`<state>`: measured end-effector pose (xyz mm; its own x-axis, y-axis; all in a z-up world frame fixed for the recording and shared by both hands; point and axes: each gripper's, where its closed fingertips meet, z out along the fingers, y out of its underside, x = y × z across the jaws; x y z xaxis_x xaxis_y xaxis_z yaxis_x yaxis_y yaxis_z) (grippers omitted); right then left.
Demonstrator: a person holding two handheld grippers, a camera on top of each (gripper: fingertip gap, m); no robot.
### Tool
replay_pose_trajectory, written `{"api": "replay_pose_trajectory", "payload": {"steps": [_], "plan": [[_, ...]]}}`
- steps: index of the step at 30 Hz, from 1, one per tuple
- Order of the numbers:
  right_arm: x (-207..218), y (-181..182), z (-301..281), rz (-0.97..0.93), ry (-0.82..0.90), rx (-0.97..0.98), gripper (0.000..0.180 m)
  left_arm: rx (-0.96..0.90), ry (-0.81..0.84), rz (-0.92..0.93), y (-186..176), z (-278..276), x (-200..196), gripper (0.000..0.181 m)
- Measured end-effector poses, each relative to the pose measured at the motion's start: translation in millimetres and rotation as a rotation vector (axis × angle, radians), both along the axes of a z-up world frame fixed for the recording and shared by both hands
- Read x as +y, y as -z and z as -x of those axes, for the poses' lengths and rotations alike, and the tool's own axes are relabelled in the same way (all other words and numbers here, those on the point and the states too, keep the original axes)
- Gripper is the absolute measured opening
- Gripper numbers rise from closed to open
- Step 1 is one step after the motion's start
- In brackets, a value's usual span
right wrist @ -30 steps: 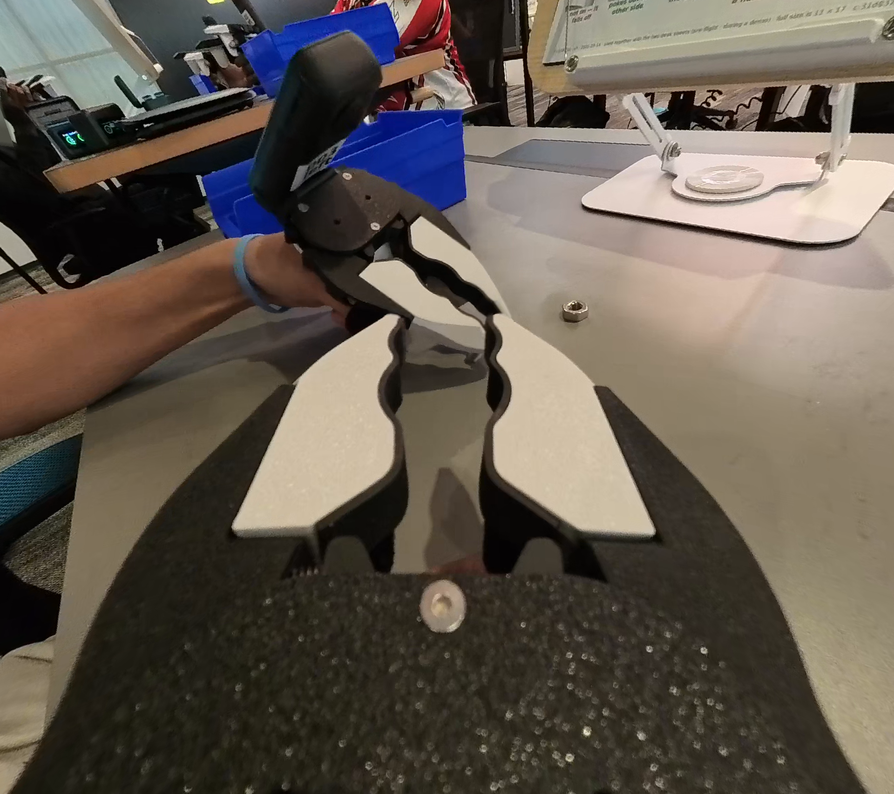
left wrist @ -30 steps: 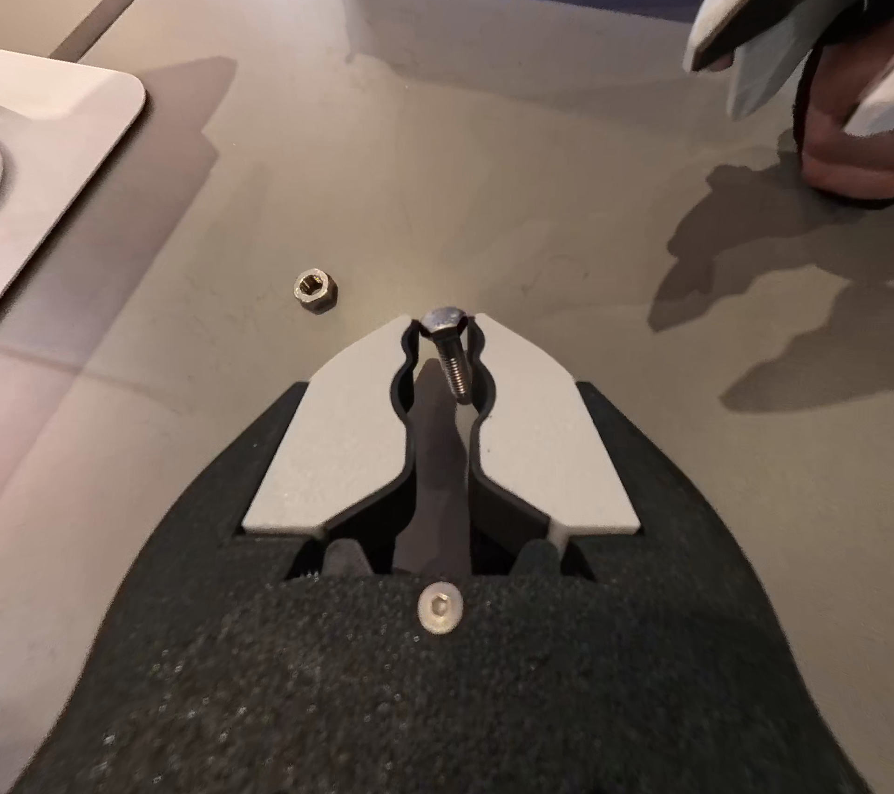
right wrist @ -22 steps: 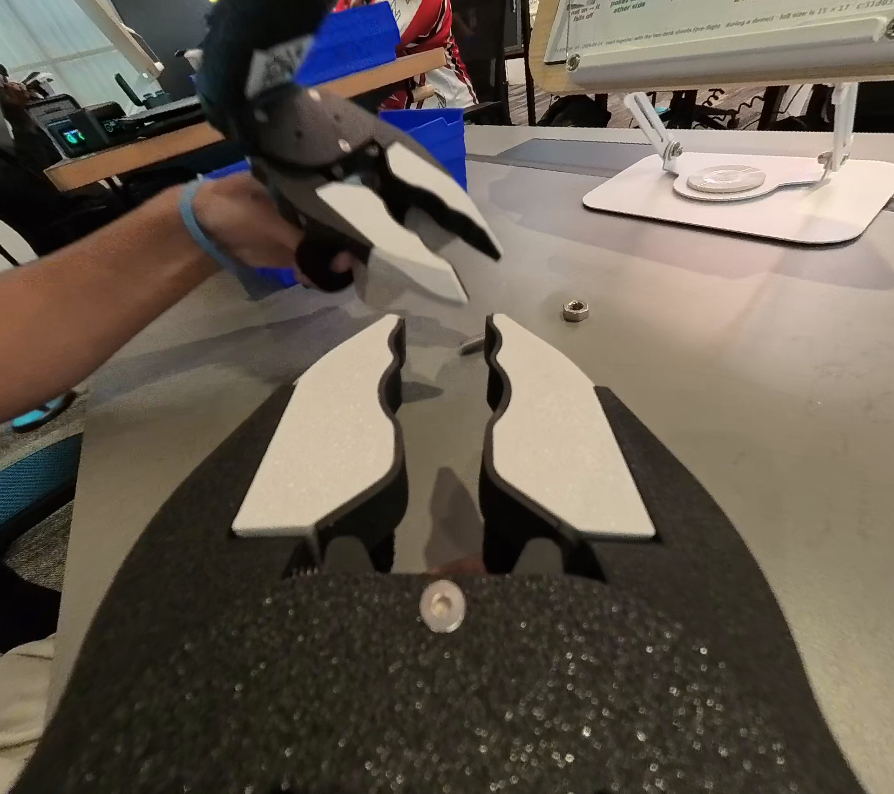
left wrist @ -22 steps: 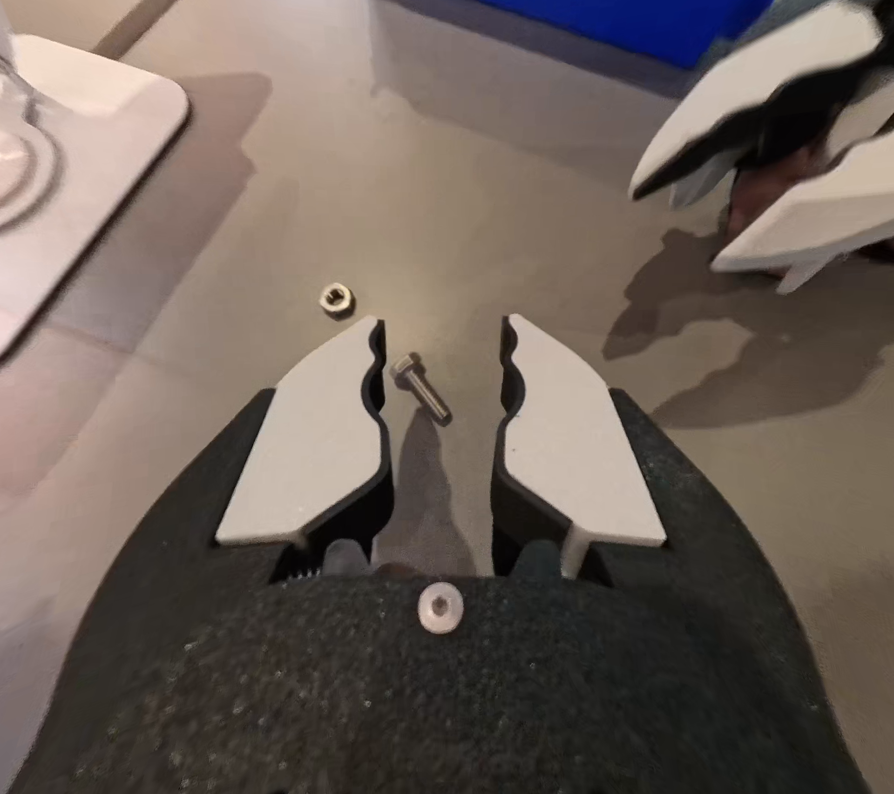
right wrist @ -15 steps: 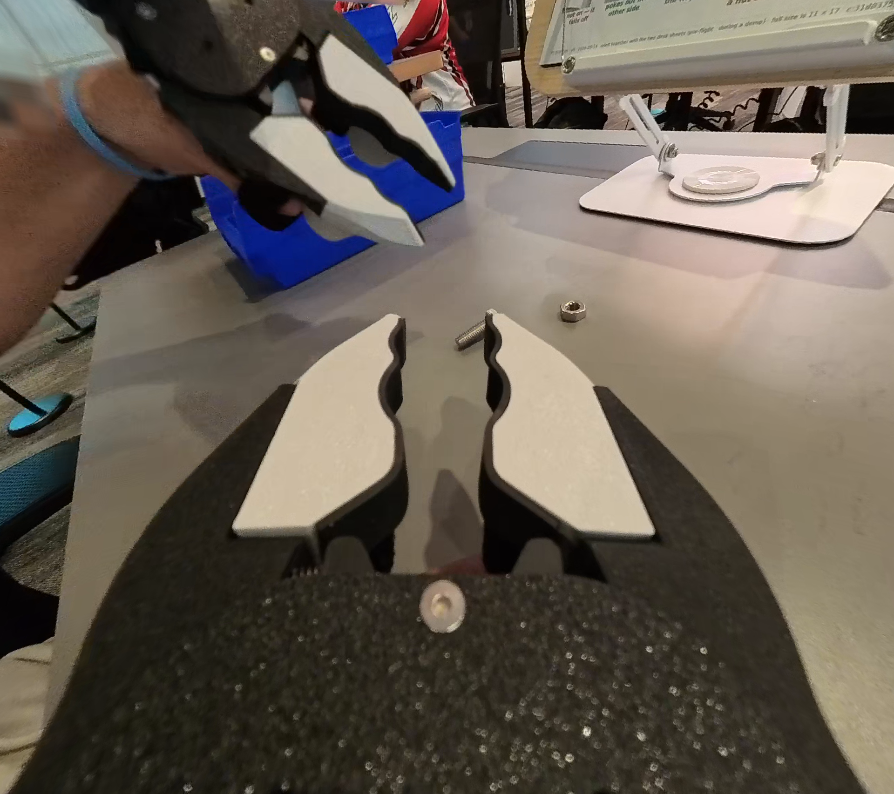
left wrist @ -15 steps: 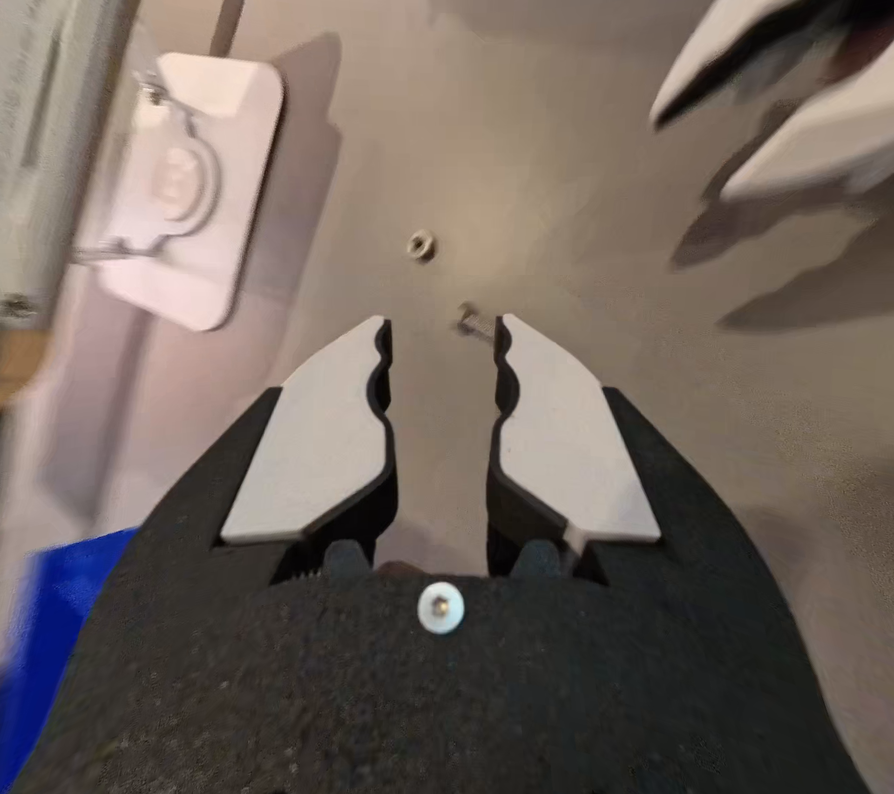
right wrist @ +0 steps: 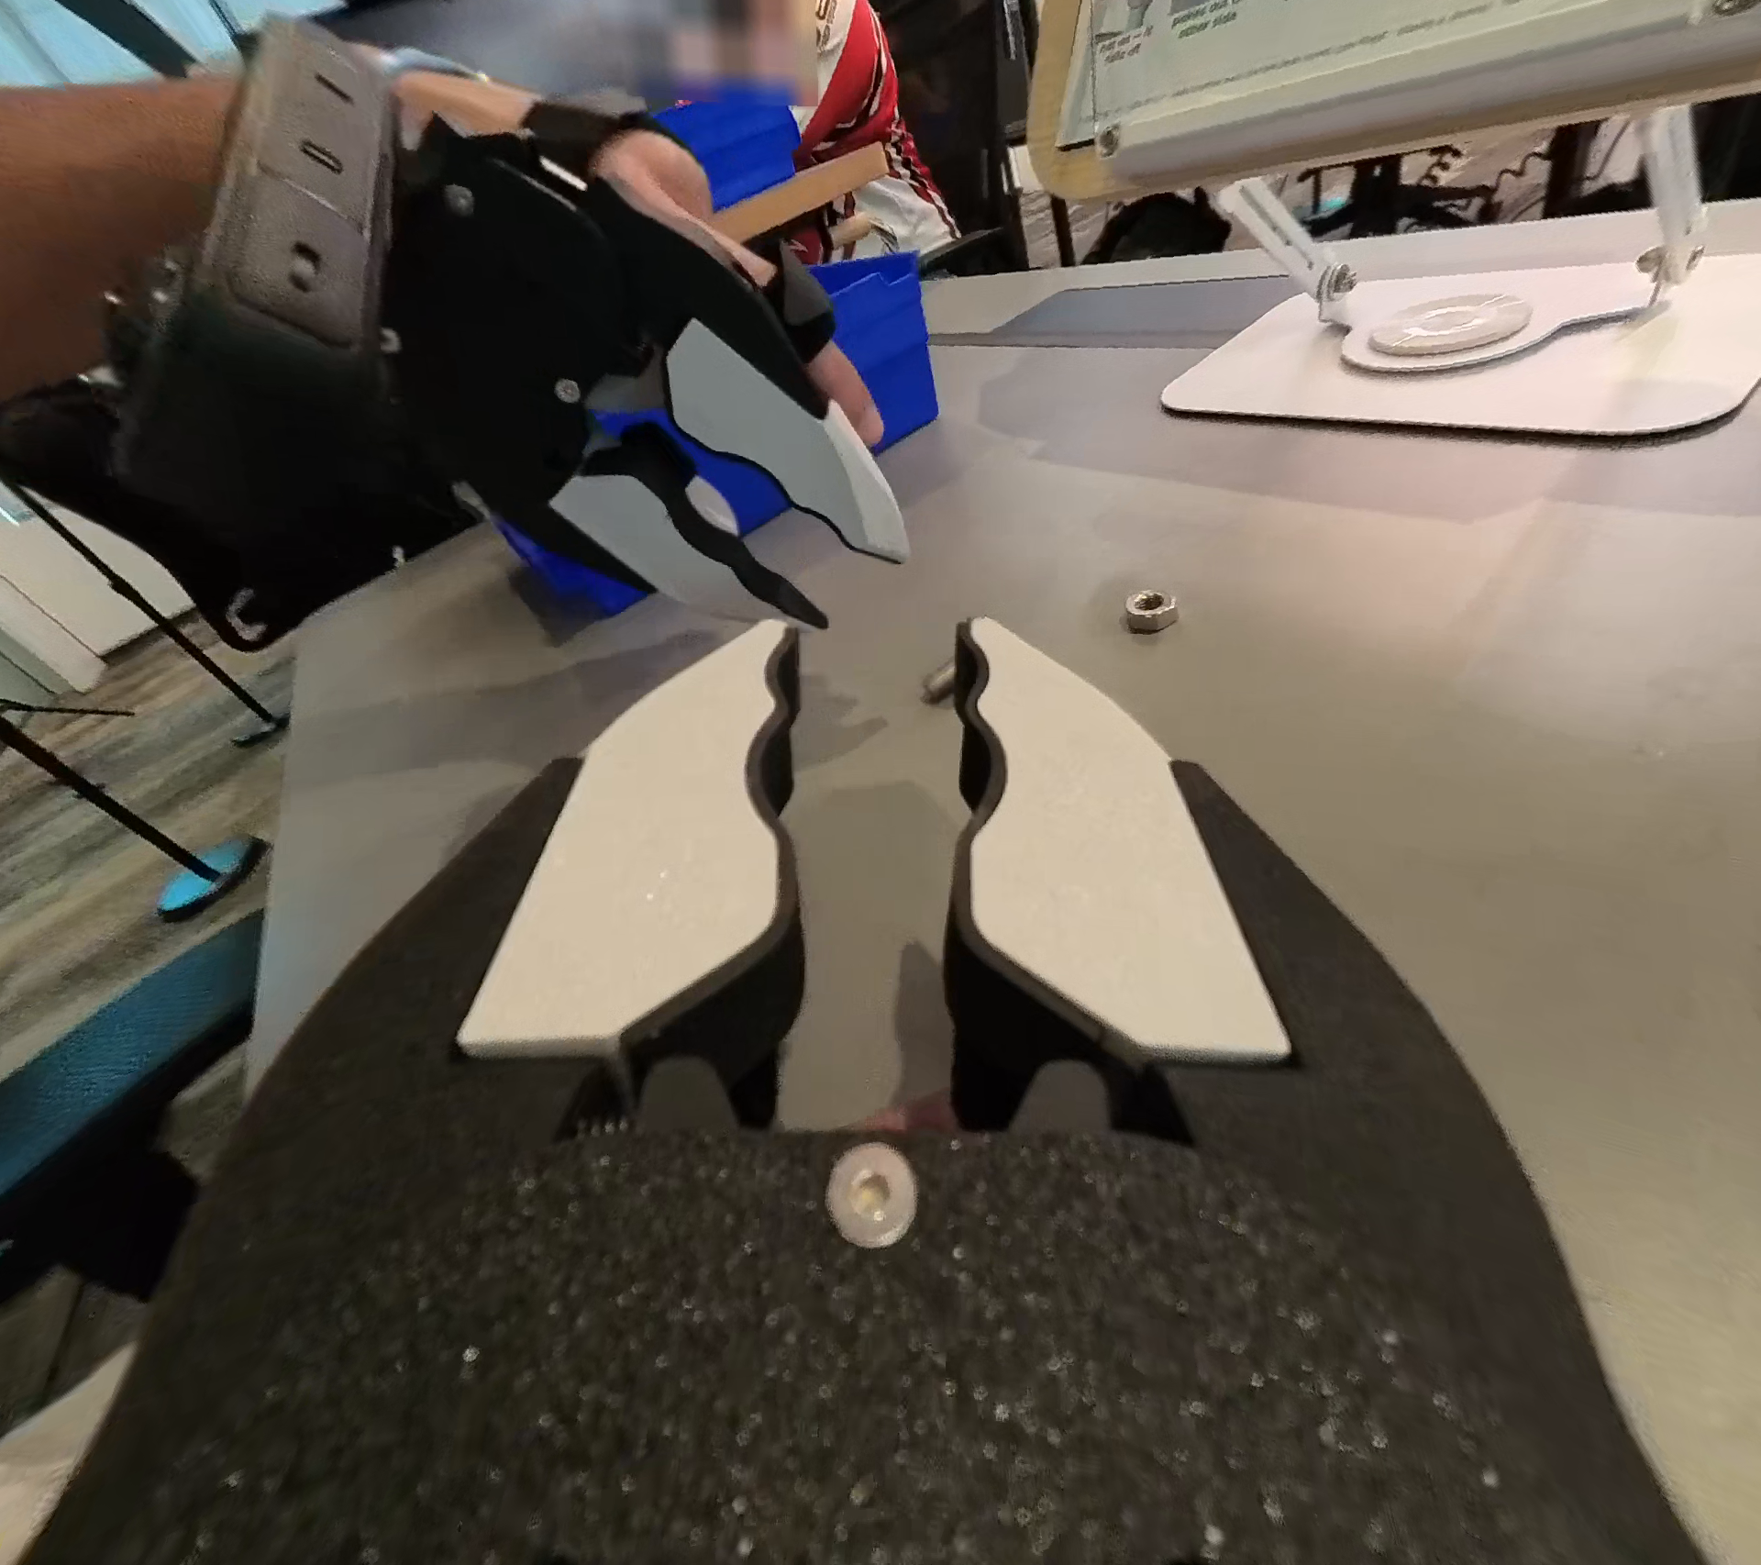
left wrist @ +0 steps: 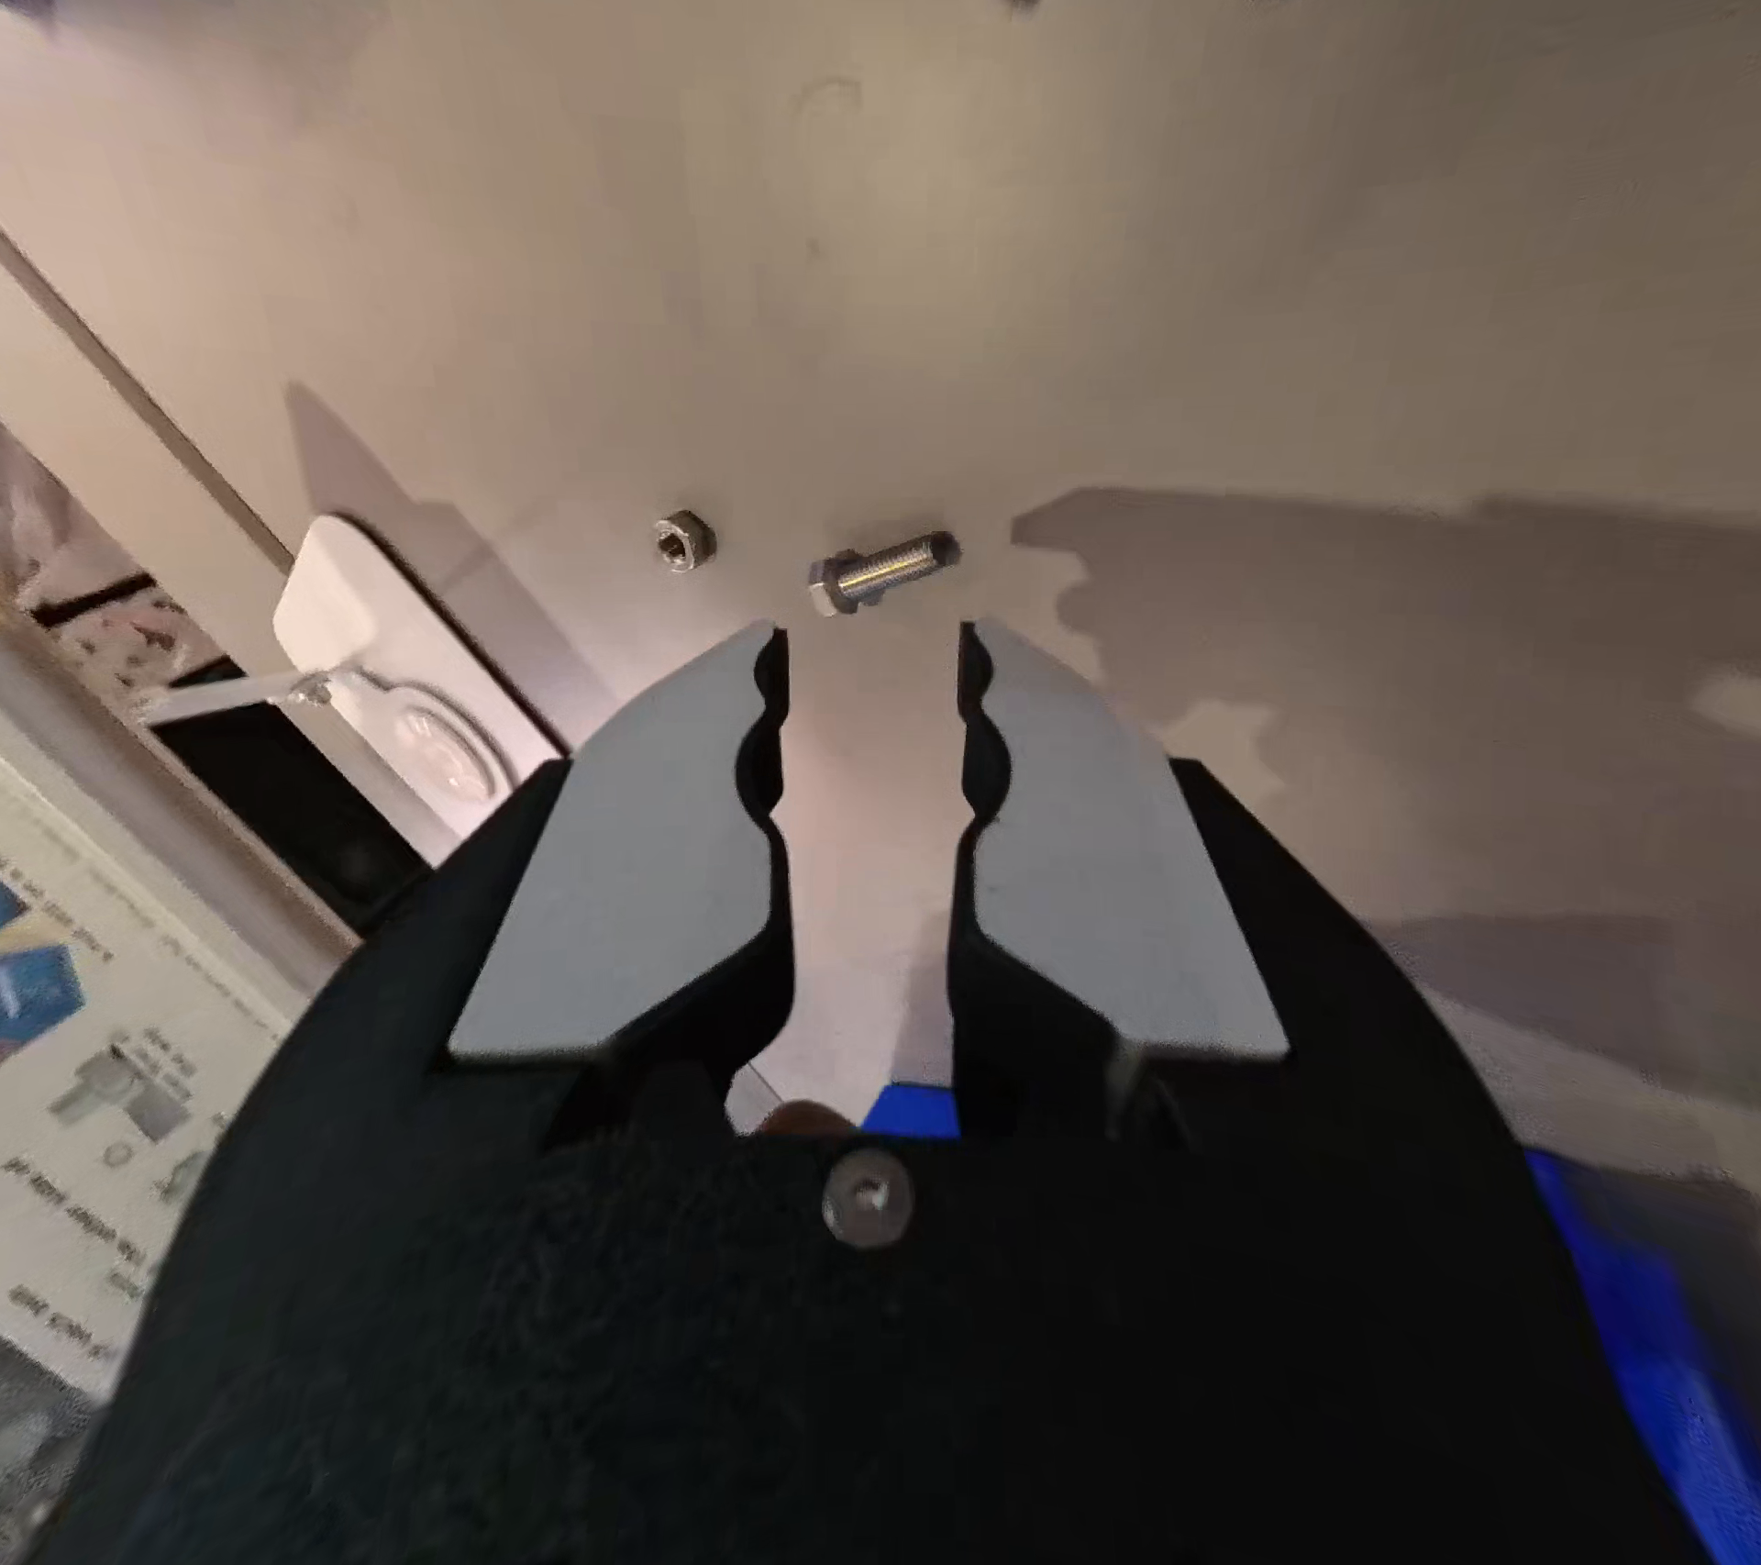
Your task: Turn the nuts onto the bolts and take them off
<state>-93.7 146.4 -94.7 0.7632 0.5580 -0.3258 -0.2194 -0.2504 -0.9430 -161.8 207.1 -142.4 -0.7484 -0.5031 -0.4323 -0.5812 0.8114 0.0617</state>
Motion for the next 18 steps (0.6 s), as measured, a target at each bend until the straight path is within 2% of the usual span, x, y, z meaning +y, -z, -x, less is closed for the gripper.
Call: {"api": "replay_pose_trajectory", "payload": {"steps": [4,8,11,18], "plan": [[3,-2,-5,0.022,-0.005,0.055,0.031,0.101,0.134,0.006,2,12,9,0.036],[7,3,-18,0.032,0.026,0.007,0.032,0.116,0.438,-0.083,8,6,18,0.032],[9,8,-28,0.040,0.059,-0.052,0.032,0.131,0.604,-0.091,17,-2,27,0.031],[9,11,-32,0.071,0.053,-0.024,0.033,0.249,0.785,-0.040,44,-5,44,0.038]]}}
